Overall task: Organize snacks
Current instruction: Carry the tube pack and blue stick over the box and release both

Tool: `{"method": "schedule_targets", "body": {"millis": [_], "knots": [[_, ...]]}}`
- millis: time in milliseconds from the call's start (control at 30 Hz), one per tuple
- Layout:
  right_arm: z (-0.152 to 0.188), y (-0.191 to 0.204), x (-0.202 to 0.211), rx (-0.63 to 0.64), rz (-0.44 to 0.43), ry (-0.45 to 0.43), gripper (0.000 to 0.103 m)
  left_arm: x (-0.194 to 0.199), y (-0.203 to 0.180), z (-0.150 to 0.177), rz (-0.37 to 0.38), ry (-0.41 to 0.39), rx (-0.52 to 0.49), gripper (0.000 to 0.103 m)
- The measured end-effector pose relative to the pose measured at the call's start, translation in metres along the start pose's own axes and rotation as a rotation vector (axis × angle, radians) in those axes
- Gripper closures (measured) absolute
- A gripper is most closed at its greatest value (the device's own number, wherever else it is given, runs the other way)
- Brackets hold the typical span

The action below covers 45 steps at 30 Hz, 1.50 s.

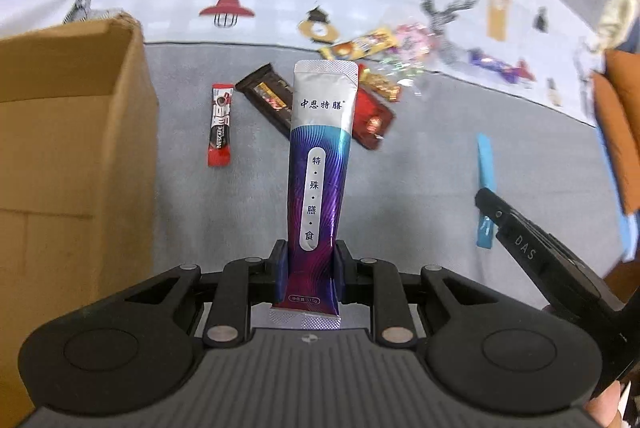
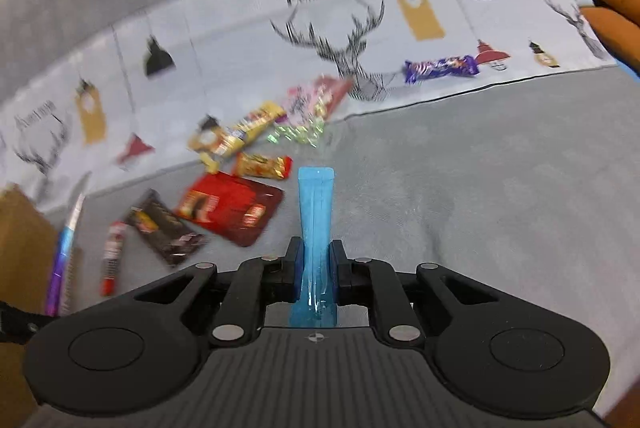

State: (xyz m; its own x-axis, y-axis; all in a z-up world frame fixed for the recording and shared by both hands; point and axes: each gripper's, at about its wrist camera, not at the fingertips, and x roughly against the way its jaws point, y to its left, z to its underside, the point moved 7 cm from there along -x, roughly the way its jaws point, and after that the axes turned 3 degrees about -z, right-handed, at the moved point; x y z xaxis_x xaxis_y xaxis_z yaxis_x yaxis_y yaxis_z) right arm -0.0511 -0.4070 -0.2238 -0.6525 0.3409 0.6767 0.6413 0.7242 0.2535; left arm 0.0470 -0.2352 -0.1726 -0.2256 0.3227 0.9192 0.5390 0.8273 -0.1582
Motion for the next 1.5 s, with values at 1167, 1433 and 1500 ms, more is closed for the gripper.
{"method": "schedule_targets", "body": {"millis": [1167,1433,1500], "knots": [[0.158,0.265,0.296,0.402,-0.462,0.025,0.088,0.264,0.225,0.213,-0.099,-0.338,0.228,0.078],[0.147,0.27,0.303,0.419,-0.413,-0.023,0.088,0.277,0.226,0.199,-0.08,-0.397,0.226,0.078],[0.139,0.269,0.311,0.428,-0.412,-0.053,0.088,0.281,0.225,0.197,-0.071,-0.409,0.239,0.078]]}}
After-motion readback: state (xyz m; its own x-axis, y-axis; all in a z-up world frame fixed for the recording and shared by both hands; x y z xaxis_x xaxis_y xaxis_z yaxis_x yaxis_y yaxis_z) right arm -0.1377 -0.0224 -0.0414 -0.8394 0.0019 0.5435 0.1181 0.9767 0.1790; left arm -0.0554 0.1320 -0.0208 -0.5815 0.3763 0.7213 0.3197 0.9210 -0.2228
